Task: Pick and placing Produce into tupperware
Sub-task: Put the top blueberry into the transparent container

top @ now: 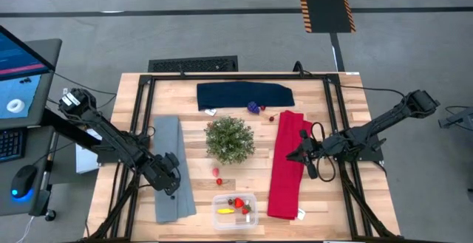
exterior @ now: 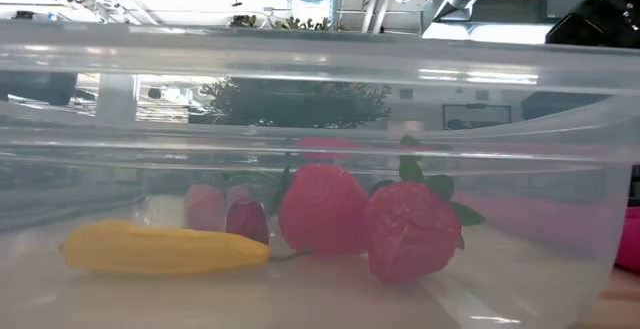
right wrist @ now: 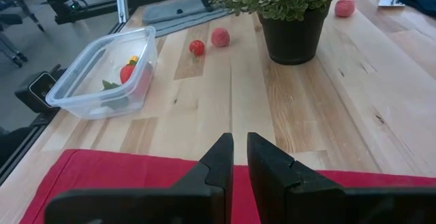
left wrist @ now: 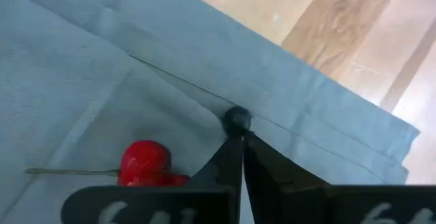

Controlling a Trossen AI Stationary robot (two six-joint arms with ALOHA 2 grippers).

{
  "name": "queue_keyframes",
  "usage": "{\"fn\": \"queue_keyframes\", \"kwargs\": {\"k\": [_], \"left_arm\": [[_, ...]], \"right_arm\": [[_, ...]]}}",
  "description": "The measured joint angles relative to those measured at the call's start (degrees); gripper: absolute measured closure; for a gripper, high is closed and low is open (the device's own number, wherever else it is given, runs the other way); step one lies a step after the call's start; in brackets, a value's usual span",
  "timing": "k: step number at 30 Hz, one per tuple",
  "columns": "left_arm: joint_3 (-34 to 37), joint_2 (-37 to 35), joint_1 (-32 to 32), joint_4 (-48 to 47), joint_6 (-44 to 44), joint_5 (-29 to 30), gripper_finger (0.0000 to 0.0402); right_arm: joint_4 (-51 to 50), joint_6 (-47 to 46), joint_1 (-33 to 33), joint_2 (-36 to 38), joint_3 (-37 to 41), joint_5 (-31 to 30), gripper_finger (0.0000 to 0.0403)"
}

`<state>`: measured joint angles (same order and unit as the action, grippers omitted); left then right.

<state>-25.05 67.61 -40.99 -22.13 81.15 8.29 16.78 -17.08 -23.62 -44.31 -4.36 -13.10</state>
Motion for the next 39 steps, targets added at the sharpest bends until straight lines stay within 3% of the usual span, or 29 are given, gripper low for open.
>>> {"fn": "queue_keyframes", "kwargs": {"k": [14,20,23,31,39], "left_arm": [[-3.6,0.0,0.0,-3.5,-1.9,2.2,0.0401],[-3.6,0.0,0.0,0.6,-3.1,6.3,0.0396],[-3.6,0.0,0.4,2.8,0.3,8.2,0.0397],[-3.6,0.0,2.0,10.0,1.4,9.5,0.0394],[-3.7,0.0,-0.4,7.1,8.9,13.3,0.0342]], "right_arm": [[0.0,-0.4,0.0,0.0,0.0,0.0,0.0337],[0.0,-0.5,0.0,0.0,0.0,0.0,0.0337],[0.0,-0.5,0.0,0.0,0.0,0.0,0.0337],[0.0,-0.9,0.0,0.0,0.0,0.0,0.0337],[-0.4,-1.0,0.0,0.0,0.0,0.1,0.0337]]}}
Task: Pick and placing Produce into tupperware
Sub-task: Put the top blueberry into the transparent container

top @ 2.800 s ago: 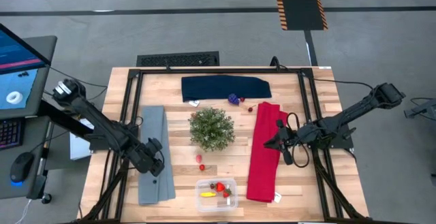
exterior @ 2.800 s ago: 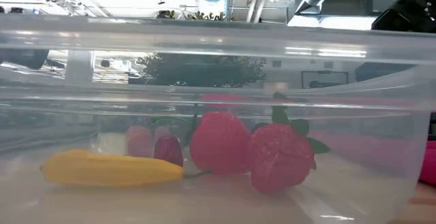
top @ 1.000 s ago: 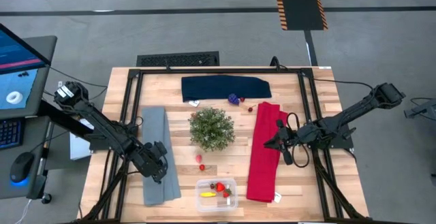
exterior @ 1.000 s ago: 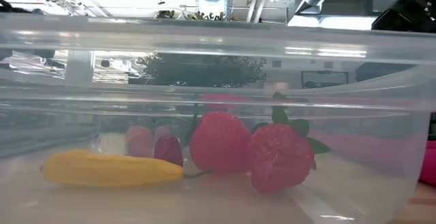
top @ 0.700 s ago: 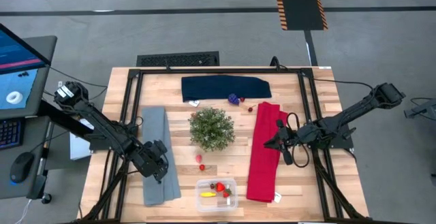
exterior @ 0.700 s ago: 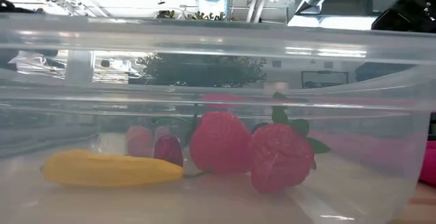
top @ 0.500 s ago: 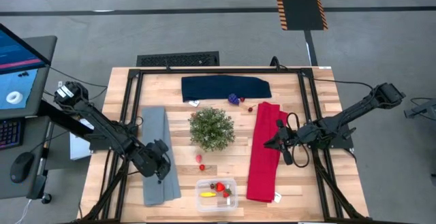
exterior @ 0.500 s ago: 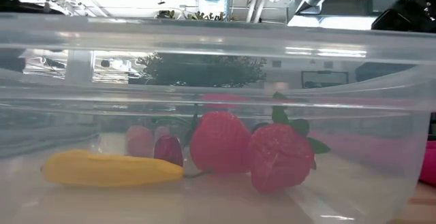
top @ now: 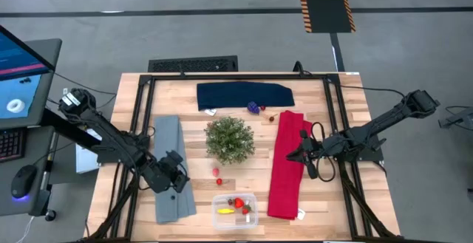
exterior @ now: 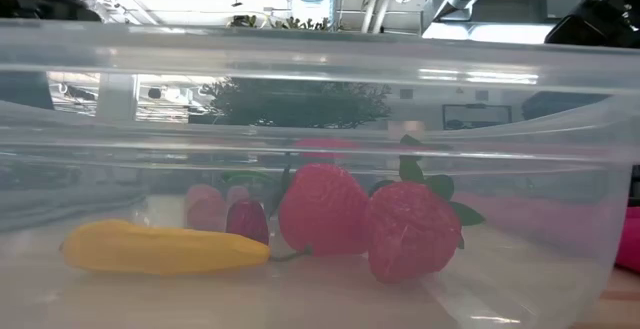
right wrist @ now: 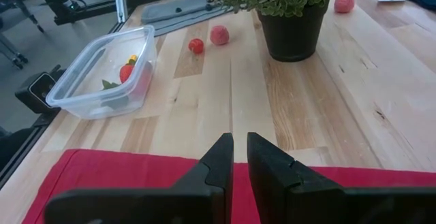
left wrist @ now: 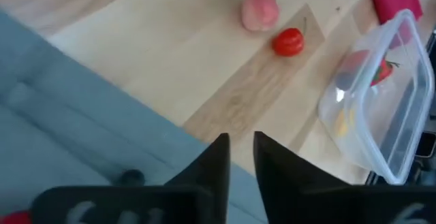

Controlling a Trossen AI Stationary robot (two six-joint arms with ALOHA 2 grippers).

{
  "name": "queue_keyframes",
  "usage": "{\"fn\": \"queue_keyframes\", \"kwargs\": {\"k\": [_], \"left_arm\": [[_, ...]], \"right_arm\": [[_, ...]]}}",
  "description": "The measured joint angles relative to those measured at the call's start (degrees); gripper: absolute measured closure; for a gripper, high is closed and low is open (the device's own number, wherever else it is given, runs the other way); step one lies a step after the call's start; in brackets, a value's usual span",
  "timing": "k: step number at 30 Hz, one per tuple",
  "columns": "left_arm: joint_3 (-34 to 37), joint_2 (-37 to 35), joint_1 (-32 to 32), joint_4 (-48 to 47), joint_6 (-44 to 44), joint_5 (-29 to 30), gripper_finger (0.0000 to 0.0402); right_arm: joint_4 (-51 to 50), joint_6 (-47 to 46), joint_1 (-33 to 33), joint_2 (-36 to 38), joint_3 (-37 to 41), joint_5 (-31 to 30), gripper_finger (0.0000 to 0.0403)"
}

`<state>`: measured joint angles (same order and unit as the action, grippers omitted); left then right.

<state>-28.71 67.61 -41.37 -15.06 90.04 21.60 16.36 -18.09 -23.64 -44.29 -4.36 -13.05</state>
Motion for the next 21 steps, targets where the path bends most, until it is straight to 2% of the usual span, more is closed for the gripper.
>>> {"fn": "queue_keyframes", "kwargs": {"k": [4,7,11,18,21], "left_arm": [[0.0,0.0,-0.9,-2.3,3.2,0.0,0.0295],[0.0,0.6,-1.6,-2.9,5.6,0.1,0.0276],[-1.0,3.2,-2.5,-4.5,6.8,-2.4,0.0274],[-12.0,10.0,-3.1,-23.9,7.4,-3.6,0.0293],[-15.9,12.9,-3.1,-26.3,5.1,-2.7,0.0294]], "right_arm": [[-0.1,-0.4,0.0,0.0,0.0,0.1,0.0337],[-0.1,-0.6,0.0,0.0,0.0,0.1,0.0337],[-0.4,-1.5,0.0,0.0,0.0,0.1,0.0337],[-0.5,-1.6,0.0,0.0,0.0,0.1,0.0337],[-0.5,-1.5,0.0,0.0,0.0,0.1,0.0337]]}}
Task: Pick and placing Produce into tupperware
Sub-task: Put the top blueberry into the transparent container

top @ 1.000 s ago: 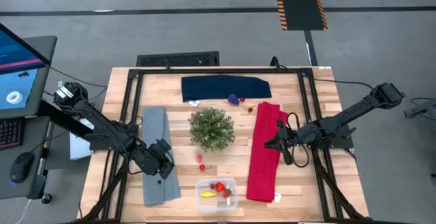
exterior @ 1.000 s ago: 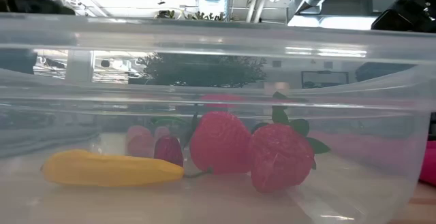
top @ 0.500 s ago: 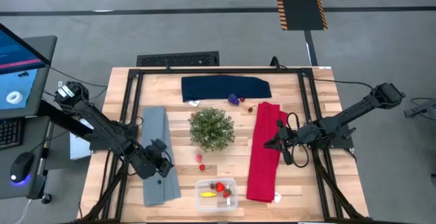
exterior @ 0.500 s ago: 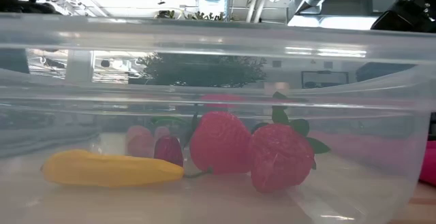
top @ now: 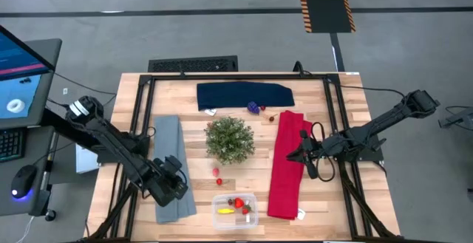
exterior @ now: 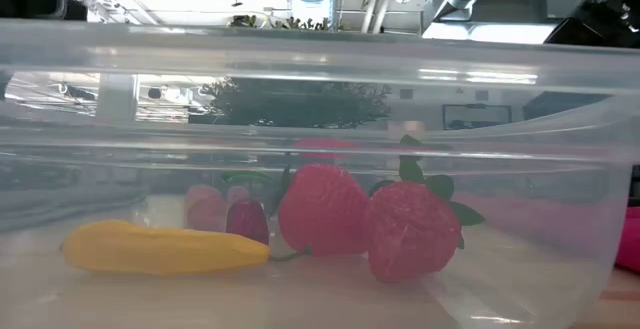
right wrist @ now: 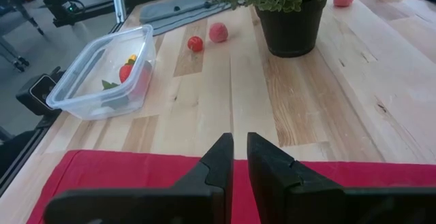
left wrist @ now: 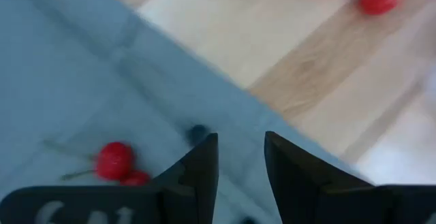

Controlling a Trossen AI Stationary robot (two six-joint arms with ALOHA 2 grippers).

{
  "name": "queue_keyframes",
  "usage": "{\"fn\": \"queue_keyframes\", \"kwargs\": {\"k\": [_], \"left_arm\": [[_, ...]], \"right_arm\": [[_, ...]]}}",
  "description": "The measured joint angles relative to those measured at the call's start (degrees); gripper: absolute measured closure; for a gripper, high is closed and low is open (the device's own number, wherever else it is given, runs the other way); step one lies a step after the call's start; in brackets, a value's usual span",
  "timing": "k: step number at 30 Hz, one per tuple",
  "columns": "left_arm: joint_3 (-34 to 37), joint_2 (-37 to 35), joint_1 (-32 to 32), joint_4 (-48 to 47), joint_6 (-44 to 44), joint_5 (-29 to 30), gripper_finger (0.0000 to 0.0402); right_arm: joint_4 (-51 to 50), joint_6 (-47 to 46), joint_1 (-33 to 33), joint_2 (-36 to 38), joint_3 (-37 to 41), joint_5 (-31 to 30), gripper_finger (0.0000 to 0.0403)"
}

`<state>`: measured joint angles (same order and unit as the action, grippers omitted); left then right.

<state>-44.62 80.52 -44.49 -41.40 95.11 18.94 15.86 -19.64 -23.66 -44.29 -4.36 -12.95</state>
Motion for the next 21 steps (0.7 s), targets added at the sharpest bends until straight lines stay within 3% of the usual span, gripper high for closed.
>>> {"fn": "queue_keyframes", "kwargs": {"k": [8,21], "left_arm": [[-0.7,6.6,0.1,-0.9,-0.9,-5.2,0.0295],[-0.7,6.9,0.6,-2.6,-1.1,-3.1,0.0295]], "right_arm": [[0.0,0.0,0.0,0.0,0.0,-0.1,0.0337],[0.0,0.0,0.0,0.0,0.0,-0.2,0.0337]]}}
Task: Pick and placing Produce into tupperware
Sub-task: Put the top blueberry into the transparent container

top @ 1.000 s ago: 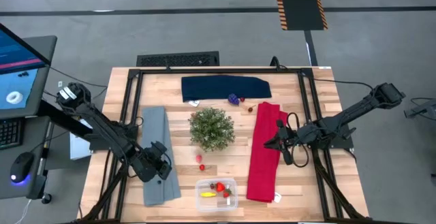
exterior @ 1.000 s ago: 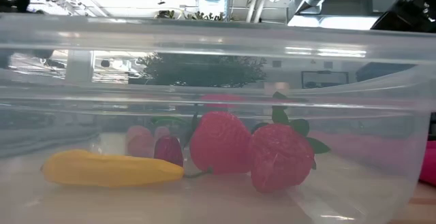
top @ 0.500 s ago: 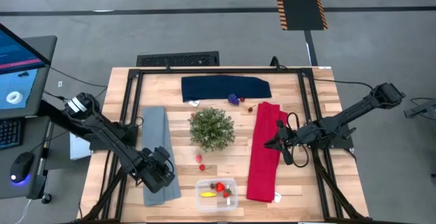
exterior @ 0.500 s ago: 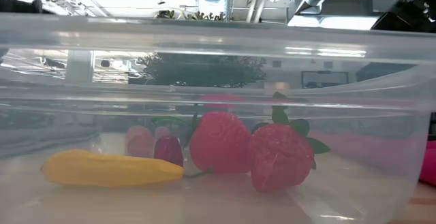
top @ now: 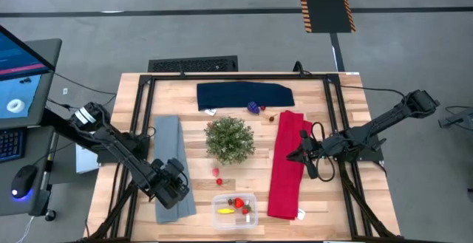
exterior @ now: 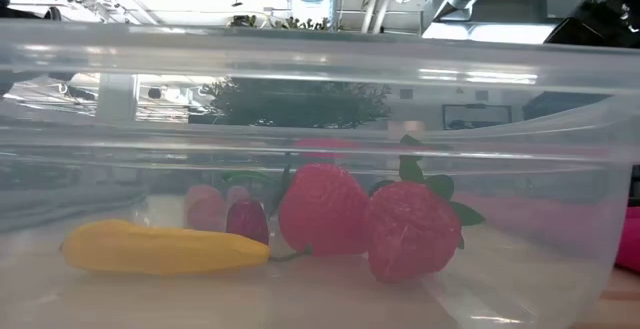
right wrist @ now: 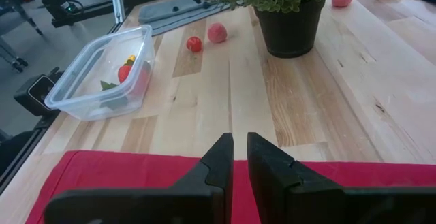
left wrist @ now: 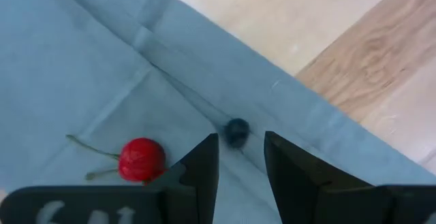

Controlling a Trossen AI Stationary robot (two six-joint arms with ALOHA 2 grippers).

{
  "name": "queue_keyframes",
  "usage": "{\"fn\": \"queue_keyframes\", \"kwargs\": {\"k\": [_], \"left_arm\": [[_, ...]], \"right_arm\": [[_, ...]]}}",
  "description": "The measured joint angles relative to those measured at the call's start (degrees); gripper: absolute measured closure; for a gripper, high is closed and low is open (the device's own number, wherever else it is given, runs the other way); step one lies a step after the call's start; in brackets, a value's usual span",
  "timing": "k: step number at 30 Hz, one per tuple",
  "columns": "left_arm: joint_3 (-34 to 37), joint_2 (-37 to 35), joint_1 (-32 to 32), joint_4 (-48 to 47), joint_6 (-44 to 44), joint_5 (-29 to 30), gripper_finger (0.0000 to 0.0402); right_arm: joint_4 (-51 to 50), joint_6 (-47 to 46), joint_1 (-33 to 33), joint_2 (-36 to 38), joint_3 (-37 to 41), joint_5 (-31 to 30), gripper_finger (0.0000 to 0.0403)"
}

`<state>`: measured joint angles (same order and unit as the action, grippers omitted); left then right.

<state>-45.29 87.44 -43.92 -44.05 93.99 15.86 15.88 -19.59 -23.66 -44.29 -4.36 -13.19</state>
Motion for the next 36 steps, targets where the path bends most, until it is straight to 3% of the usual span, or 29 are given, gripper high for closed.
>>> {"fn": "queue_keyframes", "kwargs": {"k": [10,18,36], "left_arm": [[1.2,0.0,1.8,2.0,-1.7,-1.1,0.0296],[1.3,0.0,1.8,2.0,-1.0,-3.7,0.0319],[3.5,-0.3,1.9,6.0,-1.4,-3.1,0.0365]], "right_arm": [[0.0,0.0,0.0,0.0,0.0,-0.1,0.0337],[-0.1,0.0,0.0,0.0,0.0,-0.2,0.0337],[-0.2,0.0,0.0,0.0,0.0,-0.2,0.0337]]}}
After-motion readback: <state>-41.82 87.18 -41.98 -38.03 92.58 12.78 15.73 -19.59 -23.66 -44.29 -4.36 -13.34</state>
